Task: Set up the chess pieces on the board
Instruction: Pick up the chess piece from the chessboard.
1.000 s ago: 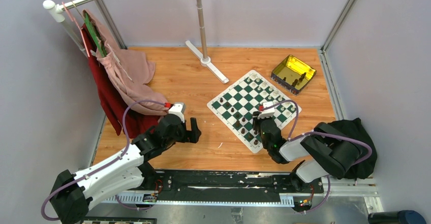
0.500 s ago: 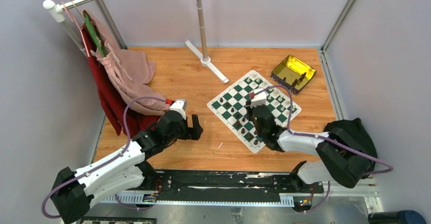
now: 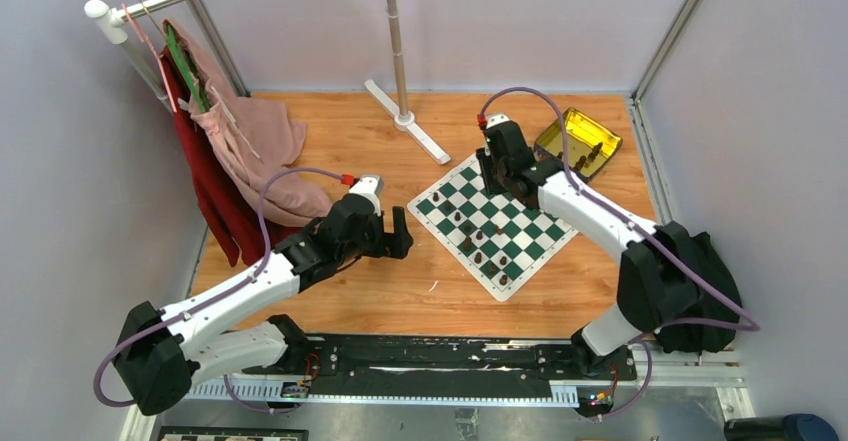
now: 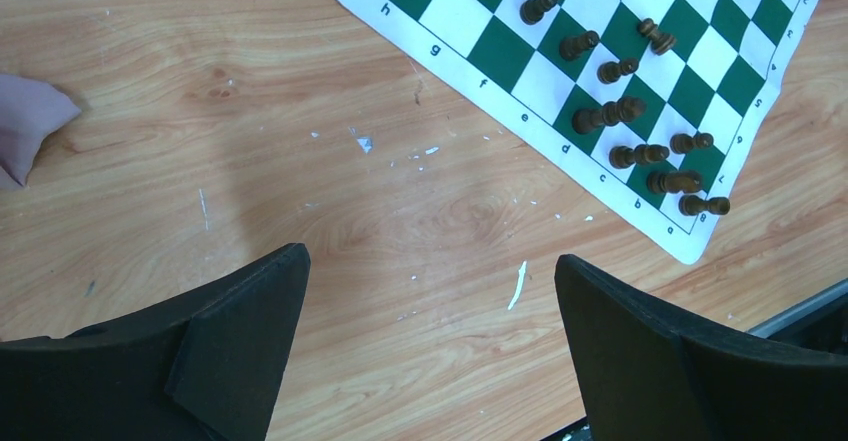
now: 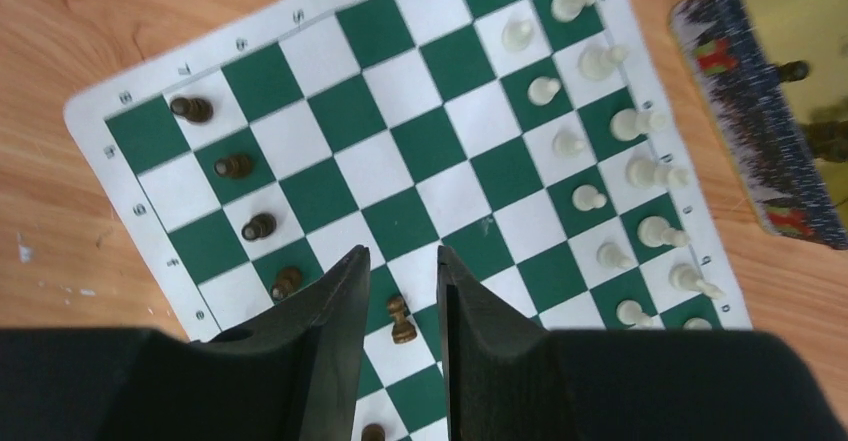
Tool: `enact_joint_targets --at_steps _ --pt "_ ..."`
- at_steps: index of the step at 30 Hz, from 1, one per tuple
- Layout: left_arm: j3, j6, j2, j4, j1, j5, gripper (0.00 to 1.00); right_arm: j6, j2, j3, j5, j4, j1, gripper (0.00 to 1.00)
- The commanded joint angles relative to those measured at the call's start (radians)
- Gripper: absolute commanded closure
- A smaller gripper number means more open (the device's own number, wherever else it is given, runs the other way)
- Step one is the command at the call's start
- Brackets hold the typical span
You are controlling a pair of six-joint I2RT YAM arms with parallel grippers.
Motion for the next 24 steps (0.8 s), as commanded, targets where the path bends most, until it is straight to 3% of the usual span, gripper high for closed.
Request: enact_joint_targets --at_steps 1,6,24 --pt "0.034 0.014 0.001 -0.008 -0.007 -0.003 0.0 -0.032 0.116 0.097 -0.187 -0.341 -0.036 0.65" --pt "0.048 0.029 0.004 -0.028 -0.007 -0.022 0.0 -0.046 0.222 0.173 -0.299 -0.407 -0.059 0.66" --pt "0.038 0.035 0.032 -0.014 -0.007 -0.046 0.0 -0.067 0.348 0.214 -0.3 -0.459 -0.08 0.66"
